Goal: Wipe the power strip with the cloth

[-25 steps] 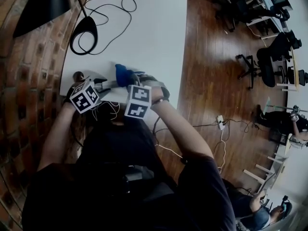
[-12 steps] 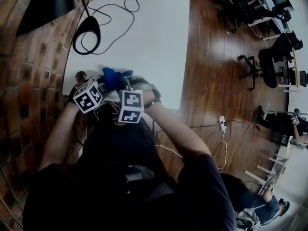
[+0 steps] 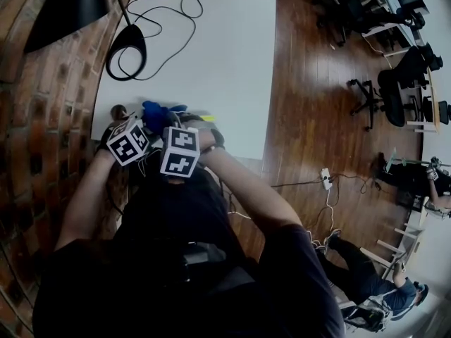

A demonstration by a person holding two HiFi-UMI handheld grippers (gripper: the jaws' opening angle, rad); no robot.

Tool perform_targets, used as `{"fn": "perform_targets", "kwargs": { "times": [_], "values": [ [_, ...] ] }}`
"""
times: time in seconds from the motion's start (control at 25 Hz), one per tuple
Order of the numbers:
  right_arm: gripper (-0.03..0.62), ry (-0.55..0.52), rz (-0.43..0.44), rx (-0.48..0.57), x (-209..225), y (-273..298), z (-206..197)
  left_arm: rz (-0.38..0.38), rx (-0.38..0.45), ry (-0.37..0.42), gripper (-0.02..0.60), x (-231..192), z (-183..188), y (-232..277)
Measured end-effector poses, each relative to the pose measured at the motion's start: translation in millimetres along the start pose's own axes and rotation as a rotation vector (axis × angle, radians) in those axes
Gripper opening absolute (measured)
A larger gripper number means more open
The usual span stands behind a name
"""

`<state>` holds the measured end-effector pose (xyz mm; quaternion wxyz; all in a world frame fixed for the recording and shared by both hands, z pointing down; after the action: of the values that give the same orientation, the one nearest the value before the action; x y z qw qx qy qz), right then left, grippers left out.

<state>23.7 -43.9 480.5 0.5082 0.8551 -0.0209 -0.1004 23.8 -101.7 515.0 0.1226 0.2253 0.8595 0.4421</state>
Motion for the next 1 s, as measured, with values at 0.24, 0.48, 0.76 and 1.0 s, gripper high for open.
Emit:
{"fn": "perform_targets", "kwargs": {
  "times": [0.24, 0.48, 0.76, 1.0],
  "values": [
    [0.067, 0.46, 0.084, 0.215, 16, -10, -5, -0.011, -0.002, 0.014, 0.183, 0, -2, -1],
    [0.066, 0.714, 0.103, 0.23, 22, -9, -9, 0.005, -0.009, 0.018, 0.184, 0, -3, 0],
    [0.066, 0.96, 0.152, 0.328, 20, -7, -17, 0.014, -0.011, 0.034, 0.184, 2, -5, 2],
    [0.066, 0.561, 0.038, 0.221, 9, -9, 5, 0.005, -0.008, 0.031, 0.184, 1, -6, 2]
  ]
}}
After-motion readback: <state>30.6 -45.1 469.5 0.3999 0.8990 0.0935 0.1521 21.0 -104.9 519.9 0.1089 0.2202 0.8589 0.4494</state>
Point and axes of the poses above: the fingertips, and each gripper's own axes: y forward along the fingers, x to its right, z out of its top, the point moved 8 cm from there along -y, backward along the fingers, and after that the axes turned 3 degrees about z, right-handed, at the moved point
